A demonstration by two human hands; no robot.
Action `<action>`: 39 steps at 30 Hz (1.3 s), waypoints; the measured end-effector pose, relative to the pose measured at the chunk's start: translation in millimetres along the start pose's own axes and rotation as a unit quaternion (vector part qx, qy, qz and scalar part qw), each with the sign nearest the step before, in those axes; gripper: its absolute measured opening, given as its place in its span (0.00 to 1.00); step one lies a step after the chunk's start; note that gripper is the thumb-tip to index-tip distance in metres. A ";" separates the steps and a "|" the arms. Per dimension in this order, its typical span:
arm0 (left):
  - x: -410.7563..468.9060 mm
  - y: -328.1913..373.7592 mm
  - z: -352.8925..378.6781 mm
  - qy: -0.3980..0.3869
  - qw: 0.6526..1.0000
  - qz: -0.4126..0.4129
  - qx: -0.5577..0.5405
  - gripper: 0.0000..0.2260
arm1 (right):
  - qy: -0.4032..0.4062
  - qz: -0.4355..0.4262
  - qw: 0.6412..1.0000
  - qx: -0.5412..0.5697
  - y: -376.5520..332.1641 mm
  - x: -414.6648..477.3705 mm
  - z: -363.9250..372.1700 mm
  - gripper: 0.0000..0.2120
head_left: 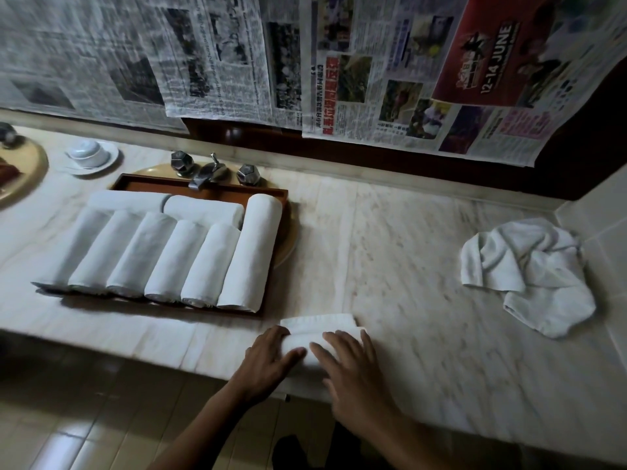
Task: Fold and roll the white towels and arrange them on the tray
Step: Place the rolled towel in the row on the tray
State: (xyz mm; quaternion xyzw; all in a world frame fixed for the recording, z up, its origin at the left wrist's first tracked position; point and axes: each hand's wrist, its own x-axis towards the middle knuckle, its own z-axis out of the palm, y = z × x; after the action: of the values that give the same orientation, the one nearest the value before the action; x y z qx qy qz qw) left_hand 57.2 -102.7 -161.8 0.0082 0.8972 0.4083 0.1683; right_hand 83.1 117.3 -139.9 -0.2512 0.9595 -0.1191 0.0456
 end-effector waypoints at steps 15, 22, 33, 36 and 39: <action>6.5 11.3 -12.0 0.058 0.969 -0.135 -0.196 0.10 | -0.155 0.014 0.984 -0.083 22.7 80.9 -15.2 0.51; 11.2 10.3 -15.0 0.062 0.945 -0.198 -0.254 0.18 | -0.214 0.019 0.971 -0.102 18.3 106.6 -30.1 0.41; -10.3 31.4 -17.3 0.035 0.859 -0.152 -0.487 0.19 | -0.122 0.022 0.992 -0.039 -18.1 63.4 -43.4 0.40; -6.4 37.4 -30.0 0.073 0.864 -0.125 -0.482 0.19 | -0.040 0.021 0.998 0.054 -22.8 57.5 -61.5 0.40; -3.0 43.7 -48.6 0.088 0.855 -0.090 -0.503 0.21 | 0.128 0.098 0.967 0.199 -21.3 49.0 -79.1 0.40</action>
State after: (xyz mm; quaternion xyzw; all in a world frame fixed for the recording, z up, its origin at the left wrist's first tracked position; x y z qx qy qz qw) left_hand 39.6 -109.5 -99.1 -0.1942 0.5774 0.7859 0.1059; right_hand 38.9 91.5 -59.3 -0.1243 0.9344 -0.3335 -0.0173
